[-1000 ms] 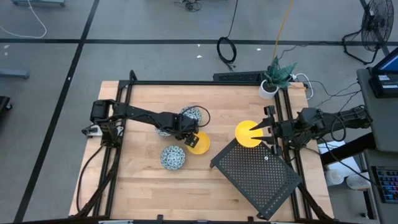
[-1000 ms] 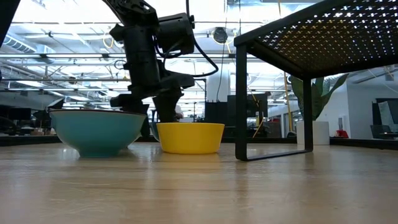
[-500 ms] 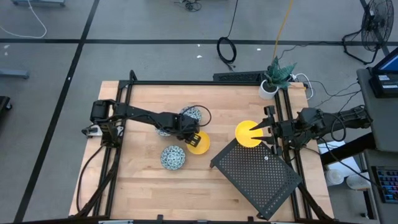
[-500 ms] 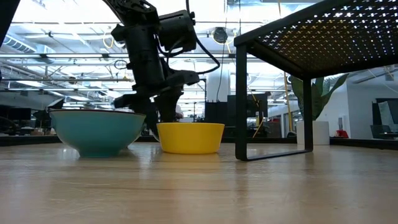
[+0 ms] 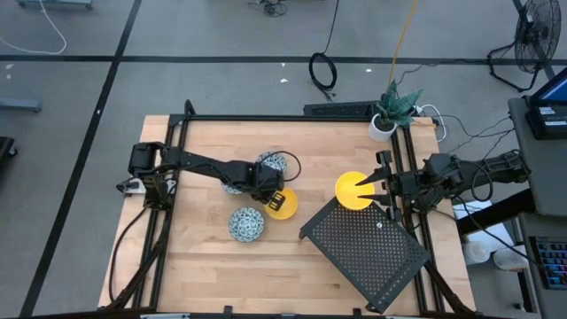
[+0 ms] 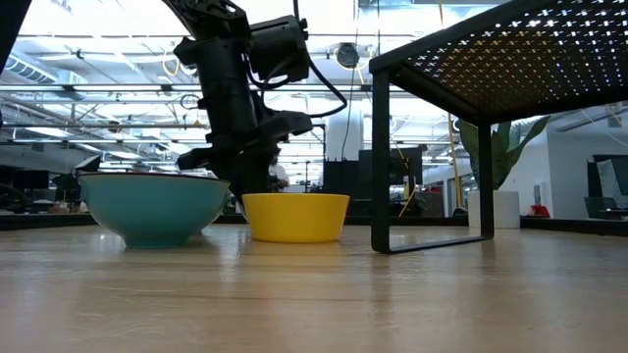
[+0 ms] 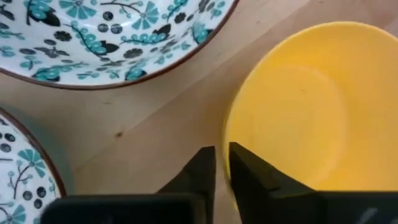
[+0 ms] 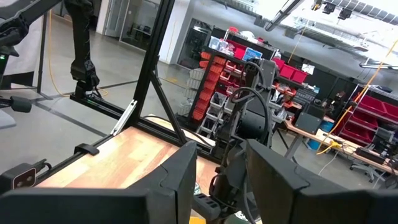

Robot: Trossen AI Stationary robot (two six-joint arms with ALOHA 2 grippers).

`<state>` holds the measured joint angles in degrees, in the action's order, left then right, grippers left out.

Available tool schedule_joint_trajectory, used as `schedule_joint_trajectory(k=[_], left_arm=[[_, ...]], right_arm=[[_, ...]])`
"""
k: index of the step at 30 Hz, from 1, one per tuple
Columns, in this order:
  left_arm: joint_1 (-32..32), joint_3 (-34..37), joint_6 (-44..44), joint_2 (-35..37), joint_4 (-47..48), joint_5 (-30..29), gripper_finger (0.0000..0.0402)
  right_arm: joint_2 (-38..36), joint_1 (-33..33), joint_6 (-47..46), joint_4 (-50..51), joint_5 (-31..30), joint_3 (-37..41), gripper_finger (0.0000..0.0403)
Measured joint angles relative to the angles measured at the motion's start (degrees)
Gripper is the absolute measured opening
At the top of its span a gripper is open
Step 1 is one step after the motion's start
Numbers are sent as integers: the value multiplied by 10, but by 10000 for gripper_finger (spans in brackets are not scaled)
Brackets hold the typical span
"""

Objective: Pick & Place Mini bowls
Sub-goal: Stack the yellow bowl on top of the yellow bowls on the shelf

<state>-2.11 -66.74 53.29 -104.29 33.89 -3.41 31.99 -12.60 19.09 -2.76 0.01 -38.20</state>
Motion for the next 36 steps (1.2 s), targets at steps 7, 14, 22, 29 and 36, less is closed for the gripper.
schedule_joint_trajectory(k=[7,14,22,29,36], left_arm=[[11,0,-48,11,8,3,11],[28,0,-46,62,42,-60,8],[57,0,-76,147,37,-152,7],[86,0,-120,214,15,-258,8],[114,1,-274,240,-119,-363,10]], right_arm=[[0,0,-2,3,0,0,125],[1,0,0,3,-1,0,125],[3,0,0,2,-2,0,125],[4,0,0,2,-2,0,125],[15,0,0,-4,-2,0,125]])
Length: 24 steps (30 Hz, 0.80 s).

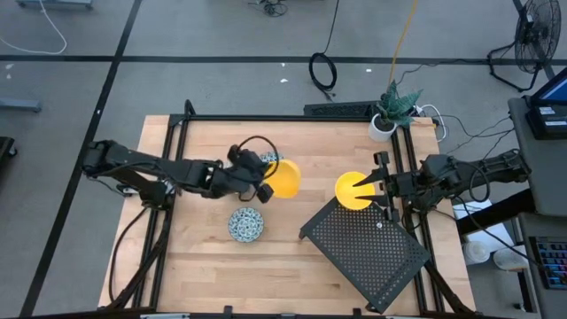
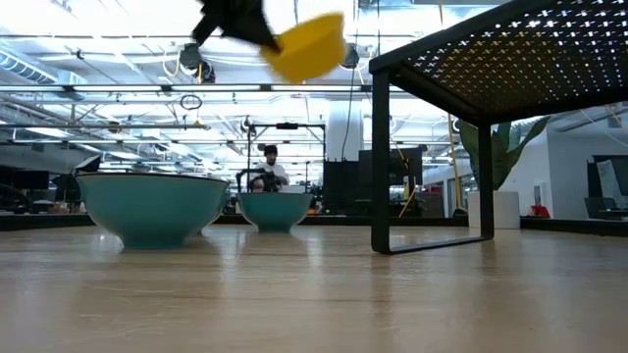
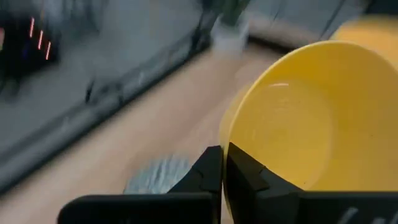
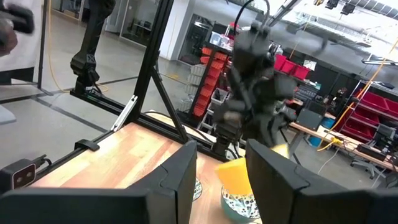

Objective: Pick & Place Mini bowls
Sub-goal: Stack the yellow bowl on top of the yellow bowls on the shelf

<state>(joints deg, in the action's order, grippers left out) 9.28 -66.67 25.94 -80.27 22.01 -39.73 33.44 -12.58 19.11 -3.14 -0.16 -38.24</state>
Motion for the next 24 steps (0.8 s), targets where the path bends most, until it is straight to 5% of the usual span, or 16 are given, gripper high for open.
schedule_joint_trajectory(k=[7,15,24], left_arm=[[12,-1,-248,-8,-256,-20,7],[14,-1,-444,-27,-406,-105,5],[5,-1,-622,-76,-520,-173,4]], right_arm=[[16,0,1,-20,1,0,125],[66,0,21,-42,-9,0,125],[161,2,129,-132,-220,0,153]])
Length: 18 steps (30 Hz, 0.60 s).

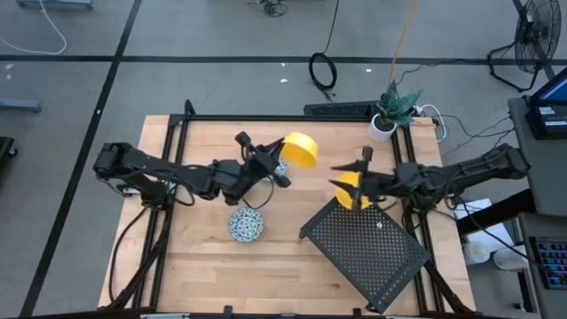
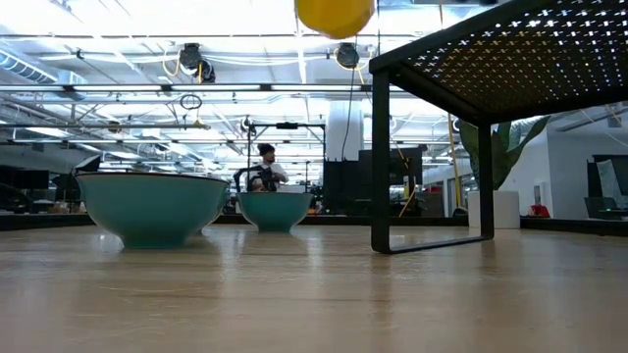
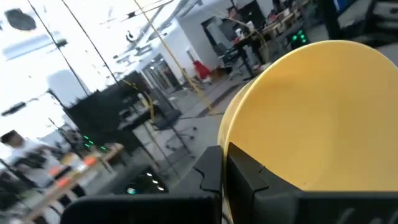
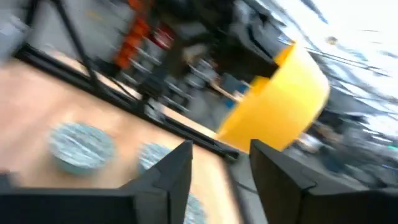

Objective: Pick & Place Mini bowls
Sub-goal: Stack the yellow bowl on top of the yellow bowls on the shelf

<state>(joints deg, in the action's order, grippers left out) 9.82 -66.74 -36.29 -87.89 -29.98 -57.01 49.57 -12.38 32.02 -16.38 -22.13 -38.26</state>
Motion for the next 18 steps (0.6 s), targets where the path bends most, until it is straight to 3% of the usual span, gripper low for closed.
schedule_joint_trajectory(k=[4,10,18], left_arm=[[0,0,-61,-30,-32,-23,4],[4,0,-102,-60,-62,-49,5],[6,0,-100,-61,-77,-41,7]], right_arm=[[48,9,28,-49,-46,0,204],[112,26,11,-176,-52,0,279],[172,55,21,-278,-126,0,285]])
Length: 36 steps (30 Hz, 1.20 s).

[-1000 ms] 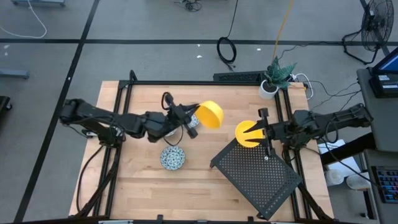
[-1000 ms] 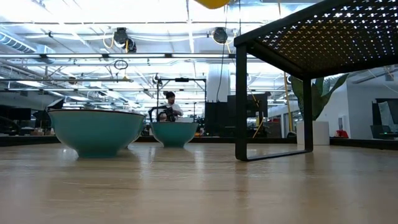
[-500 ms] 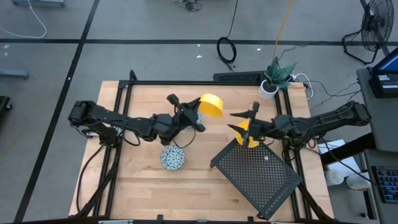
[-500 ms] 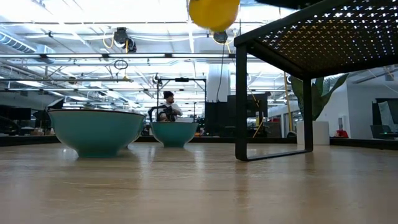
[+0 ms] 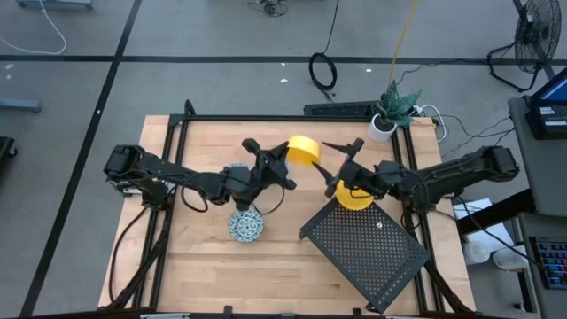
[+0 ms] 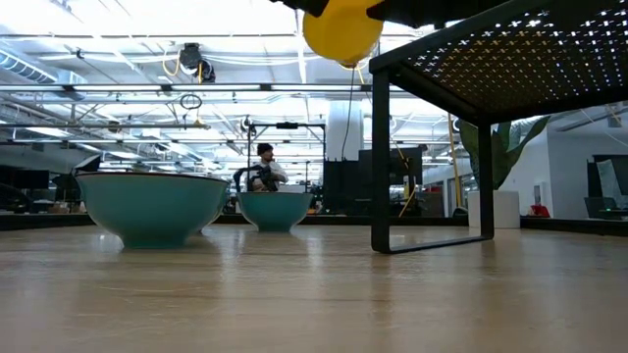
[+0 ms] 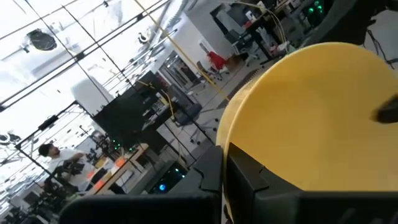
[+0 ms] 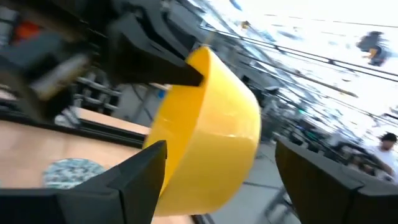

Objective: Pick & Place Mini bowls
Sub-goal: Stack the yellow bowl on top of the yellow bowls on the shelf

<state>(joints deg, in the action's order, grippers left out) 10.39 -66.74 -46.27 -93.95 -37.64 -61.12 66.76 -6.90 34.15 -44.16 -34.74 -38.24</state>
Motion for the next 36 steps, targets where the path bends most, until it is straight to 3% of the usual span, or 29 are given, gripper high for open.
schedule_joint_trajectory(k=[6,10,17,21,28,36], left_arm=[[4,0,12,0,0,2,5],[14,0,34,0,1,5,16],[28,0,73,0,8,2,11],[34,0,113,0,9,10,34],[47,0,159,-1,20,64,96],[75,0,165,0,27,85,131]], right_arm=[[9,20,-22,-4,-12,0,253],[9,21,-32,8,-12,0,211],[8,22,-7,5,-25,0,87],[7,24,6,1,-31,-1,17],[8,23,24,10,-41,-1,4],[3,22,23,39,-41,0,0]])
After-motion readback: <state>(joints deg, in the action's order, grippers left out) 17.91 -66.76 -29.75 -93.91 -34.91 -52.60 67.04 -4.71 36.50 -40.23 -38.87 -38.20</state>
